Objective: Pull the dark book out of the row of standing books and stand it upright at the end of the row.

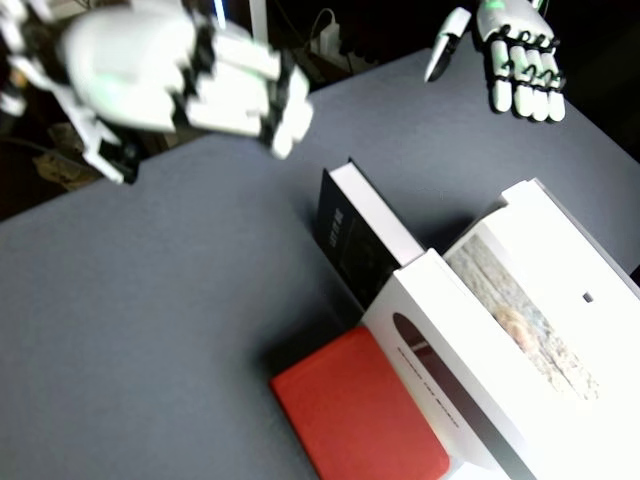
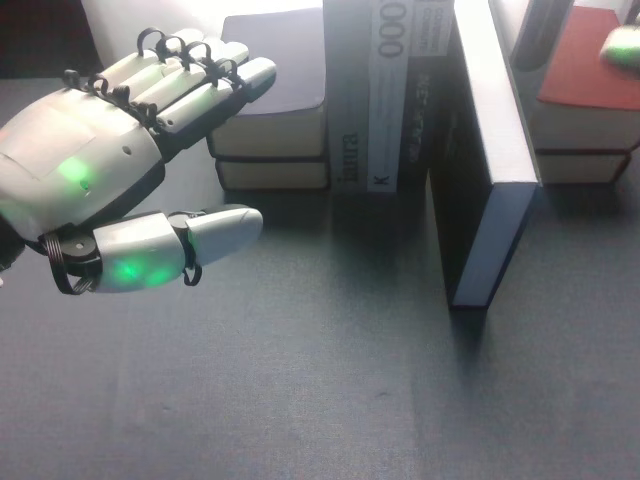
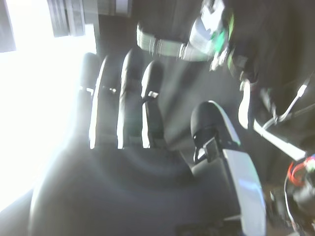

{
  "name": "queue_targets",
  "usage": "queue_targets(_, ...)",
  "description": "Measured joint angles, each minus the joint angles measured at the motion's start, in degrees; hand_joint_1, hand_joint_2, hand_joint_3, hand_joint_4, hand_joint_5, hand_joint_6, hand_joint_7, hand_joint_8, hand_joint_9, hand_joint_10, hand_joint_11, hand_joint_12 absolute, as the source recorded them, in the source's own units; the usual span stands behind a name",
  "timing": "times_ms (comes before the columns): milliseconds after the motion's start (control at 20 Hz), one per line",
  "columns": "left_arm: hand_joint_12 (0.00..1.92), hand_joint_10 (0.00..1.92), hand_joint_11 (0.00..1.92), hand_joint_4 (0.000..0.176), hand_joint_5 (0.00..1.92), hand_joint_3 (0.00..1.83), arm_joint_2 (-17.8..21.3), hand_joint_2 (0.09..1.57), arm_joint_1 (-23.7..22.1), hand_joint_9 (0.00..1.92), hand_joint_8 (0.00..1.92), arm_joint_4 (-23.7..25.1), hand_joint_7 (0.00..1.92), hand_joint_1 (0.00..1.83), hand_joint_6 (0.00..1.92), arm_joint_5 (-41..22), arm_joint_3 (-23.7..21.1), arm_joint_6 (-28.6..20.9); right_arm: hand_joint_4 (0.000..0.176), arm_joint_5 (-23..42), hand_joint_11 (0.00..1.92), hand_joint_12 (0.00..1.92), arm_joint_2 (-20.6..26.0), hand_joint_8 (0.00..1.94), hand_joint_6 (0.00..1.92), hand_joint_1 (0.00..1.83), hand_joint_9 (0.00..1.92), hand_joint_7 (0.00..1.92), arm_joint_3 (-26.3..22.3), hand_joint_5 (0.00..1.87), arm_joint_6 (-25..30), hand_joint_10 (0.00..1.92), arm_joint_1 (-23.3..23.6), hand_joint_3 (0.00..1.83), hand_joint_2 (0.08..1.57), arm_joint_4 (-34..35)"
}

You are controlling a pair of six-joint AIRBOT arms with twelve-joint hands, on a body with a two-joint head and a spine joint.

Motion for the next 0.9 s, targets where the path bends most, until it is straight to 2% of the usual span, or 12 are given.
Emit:
queue_targets(200, 0.00, 0.00, 0.00, 0.024, 0.00, 0.00, 0.0, 1.29, 0.0, 0.00, 0.00, -0.1, 0.00, 0.04, 0.00, -2.0, 0.0, 0.0, 0.000, 3.6, 0.00, 0.00, -0.4, 0.00, 0.00, 0.00, 0.00, 0.00, 0.6, 0.00, -4.4, 0.00, -0.5, 0.00, 1.36, 7.4)
queue_targets(300, 0.00, 0.00, 0.00, 0.068, 0.00, 0.00, 0.0, 1.28, 0.0, 0.00, 0.00, -0.2, 0.00, 0.04, 0.00, -2.7, 0.0, 0.0, 0.000, 4.5, 0.00, 0.00, -0.4, 0.00, 0.00, 0.00, 0.00, 0.00, 1.1, 0.00, -6.7, 0.00, -0.5, 0.00, 1.30, 10.6)
queue_targets(350, 0.00, 0.00, 0.00, 0.068, 0.00, 0.00, 0.0, 1.28, 0.0, 0.00, 0.00, -0.2, 0.00, 0.04, 0.00, -3.1, -0.1, 0.0, 0.000, 4.7, 0.00, 0.00, -0.6, 0.00, 0.00, 0.00, 0.00, 0.00, 1.3, 0.00, -7.3, 0.00, -0.5, 0.00, 1.30, 11.1)
queue_targets(400, 0.00, 0.00, 0.00, 0.084, 0.00, 0.00, 0.0, 1.27, 0.0, 0.00, 0.00, -0.3, 0.00, 0.19, 0.00, -3.6, -0.1, 0.0, 0.024, 4.9, 0.00, 0.00, -1.1, 0.00, 0.00, 0.00, 0.00, 0.00, 1.7, 0.00, -7.4, 0.00, -0.5, 0.00, 1.29, 12.2)
queue_targets(450, 0.00, 0.00, 0.00, 0.084, 0.00, 0.00, 0.0, 1.27, 0.0, 0.00, 0.00, -0.3, 0.00, 0.19, 0.00, -4.2, -0.1, 0.0, 0.024, 4.9, 0.00, 0.00, -1.3, 0.00, 0.00, 0.00, 0.00, 0.00, 1.9, 0.00, -7.7, 0.00, -0.5, 0.00, 1.29, 12.7)
queue_targets(500, 0.00, 0.00, 0.00, 0.126, 0.00, 0.00, -0.1, 1.24, 0.0, 0.00, 0.00, -0.7, 0.00, 0.15, 0.00, -4.9, -0.2, 0.1, 0.046, 4.9, 0.00, 0.00, -1.6, 0.00, 0.00, 0.02, 0.00, 0.00, 1.9, 0.00, -9.4, 0.00, -0.5, 0.00, 1.32, 14.1)
queue_targets(550, 0.00, 0.00, 0.00, 0.141, 0.00, 0.00, -0.1, 1.23, 0.0, 0.00, 0.00, -1.1, 0.00, 0.14, 0.00, -5.3, -0.1, 0.1, 0.014, 5.0, 0.00, 0.00, -1.7, 0.00, 0.00, 0.00, 0.00, 0.00, 1.9, 0.00, -10.4, 0.00, -0.5, 0.00, 1.30, 15.4)
queue_targets(600, 0.00, 0.00, 0.00, 0.168, 0.00, 0.00, -0.3, 1.20, 0.0, 0.00, 0.00, -1.8, 0.00, 0.23, 0.00, -6.1, -0.1, 0.2, 0.000, 5.1, 0.00, 0.00, -1.8, 0.00, 0.00, 0.00, 0.00, 0.00, 1.9, 0.00, -11.2, 0.00, -0.5, 0.00, 1.32, 16.8)
queue_targets(650, 0.00, 0.00, 0.00, 0.170, 0.00, 0.00, -0.5, 1.17, 0.2, 0.00, 0.00, -2.5, 0.00, 0.32, 0.00, -7.1, -0.1, 0.1, 0.000, 5.3, 0.00, 0.00, -1.8, 0.00, 0.00, 0.00, 0.00, 0.00, 1.9, 0.00, -11.5, 0.00, -0.5, 0.00, 1.34, 18.2)
queue_targets(700, 0.00, 0.00, 0.00, 0.146, 0.00, 0.00, -0.5, 1.14, 0.6, 0.00, 0.00, -2.8, 0.00, 0.32, 0.00, -8.6, -0.1, 0.2, 0.000, 6.1, 0.00, 0.00, -1.8, 0.00, 0.00, 0.02, 0.00, 0.00, 1.9, 0.00, -11.5, 0.00, -0.5, 0.01, 1.37, 18.8)
queue_targets(850, 0.00, 0.00, 0.00, 0.168, 0.00, 0.01, -0.5, 1.20, 3.5, 0.00, 0.00, -5.7, 0.00, 0.33, 0.00, -15.4, -0.6, -1.0, 0.000, 9.9, 0.00, 0.00, -1.8, 0.00, 0.00, 0.06, 0.00, 0.00, 1.8, 0.00, -11.5, 0.00, -0.9, 0.00, 1.36, 19.6)
queue_targets(900, 0.00, 0.00, 0.00, 0.163, 0.00, 0.01, -0.5, 1.22, 5.1, 0.00, 0.00, -7.2, 0.00, 0.61, 0.00, -18.8, -0.6, -1.7, 0.000, 11.0, 0.00, 0.00, -1.7, 0.00, 0.00, 0.18, 0.00, 0.00, 1.6, 0.00, -10.9, 0.00, -0.9, 0.00, 1.28, 20.3)
